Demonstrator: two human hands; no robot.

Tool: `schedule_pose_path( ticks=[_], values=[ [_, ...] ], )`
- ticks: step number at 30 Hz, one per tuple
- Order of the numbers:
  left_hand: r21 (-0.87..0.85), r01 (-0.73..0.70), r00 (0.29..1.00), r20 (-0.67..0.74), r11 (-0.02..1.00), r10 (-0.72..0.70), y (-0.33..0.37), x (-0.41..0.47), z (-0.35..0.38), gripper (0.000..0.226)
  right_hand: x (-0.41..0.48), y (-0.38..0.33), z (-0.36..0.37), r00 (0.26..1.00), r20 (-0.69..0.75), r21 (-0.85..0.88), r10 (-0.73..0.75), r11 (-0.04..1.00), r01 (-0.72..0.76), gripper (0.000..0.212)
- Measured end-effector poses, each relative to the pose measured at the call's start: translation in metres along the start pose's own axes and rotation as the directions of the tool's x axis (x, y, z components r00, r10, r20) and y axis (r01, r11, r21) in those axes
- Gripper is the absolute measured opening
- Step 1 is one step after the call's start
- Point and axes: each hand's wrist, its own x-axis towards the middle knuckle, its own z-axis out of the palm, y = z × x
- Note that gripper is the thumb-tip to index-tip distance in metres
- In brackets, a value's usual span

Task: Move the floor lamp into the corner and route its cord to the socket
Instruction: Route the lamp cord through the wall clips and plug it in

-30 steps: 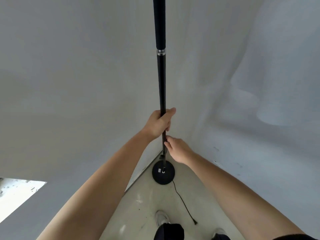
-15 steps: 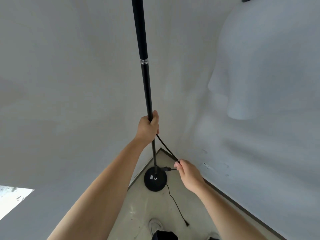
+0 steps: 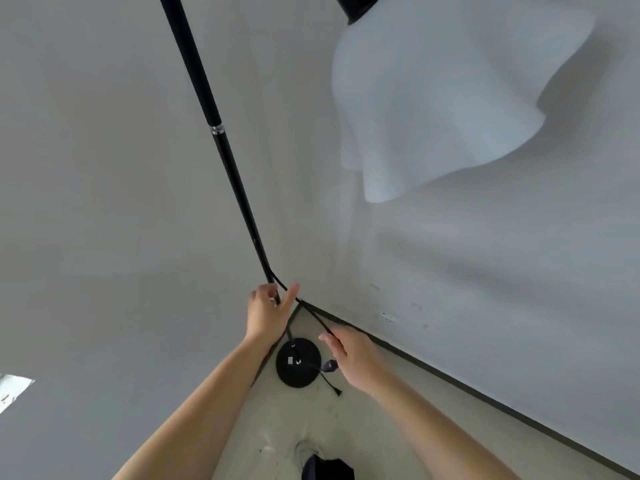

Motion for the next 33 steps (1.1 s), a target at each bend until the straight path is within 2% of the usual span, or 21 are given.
schedule_pose_path(
  ticks=[2,4,7,9,13,17,21,23,25,29,33],
  values=[
    [-0.087,0.027,0.993,0.12,0.996,-0.016,0.009,-0.033,0.015,0.049,-0.014,-0.004,-0.011,1.0,0.005,0.051,-0.022,0.998,0.022,0.029],
    [-0.167,0.116,0.984,0.156,0.979,-0.09,0.021,-0.059,0.028,0.042,-0.027,-0.003,-0.016,0.999,0.015,0.096,-0.052,0.994,0.051,0.033],
    [-0.269,0.159,0.984,0.118,0.95,-0.131,0.034,-0.083,0.041,0.021,-0.05,0.008,-0.019,0.997,0.009,0.091,-0.073,0.993,0.072,0.033],
    [-0.302,0.17,0.985,0.09,0.938,-0.149,0.04,-0.094,0.046,0.014,-0.066,0.026,-0.019,0.996,-0.013,0.06,-0.088,0.994,0.089,0.031],
    [-0.388,0.156,0.986,0.005,0.908,-0.167,0.049,-0.111,0.059,0.01,-0.092,0.066,-0.022,0.998,-0.065,0.153,-0.002,0.988,0.012,0.026],
    [-0.385,0.1,0.991,-0.041,0.917,-0.125,0.058,-0.121,0.07,0.011,-0.107,0.079,-0.028,0.993,-0.109,0.213,0.044,0.977,-0.02,0.022],
    [-0.413,0.121,0.988,-0.036,0.902,-0.149,0.064,-0.119,0.075,0.011,-0.112,0.073,-0.041,0.987,-0.151,0.204,0.055,0.979,-0.023,0.029],
    [-0.396,0.119,0.991,-0.011,0.91,-0.135,0.066,-0.117,0.077,0.013,-0.114,0.071,-0.047,0.987,-0.145,0.229,0.075,0.973,-0.04,0.022],
    [-0.375,0.106,0.994,0.015,0.921,-0.108,0.068,-0.112,0.079,0.011,-0.118,0.07,-0.051,0.986,-0.123,0.261,0.11,0.962,-0.075,0.006],
    [-0.37,0.094,0.995,0.06,0.924,-0.077,0.066,-0.104,0.081,0.011,-0.127,0.078,-0.051,0.97,-0.086,0.266,0.226,0.944,-0.196,0.019],
    [-0.392,0.106,0.994,0.064,0.914,-0.088,0.063,-0.094,0.074,0.015,-0.144,0.097,-0.042,0.92,0.101,0.288,0.379,0.874,-0.392,0.013]
  ],
)
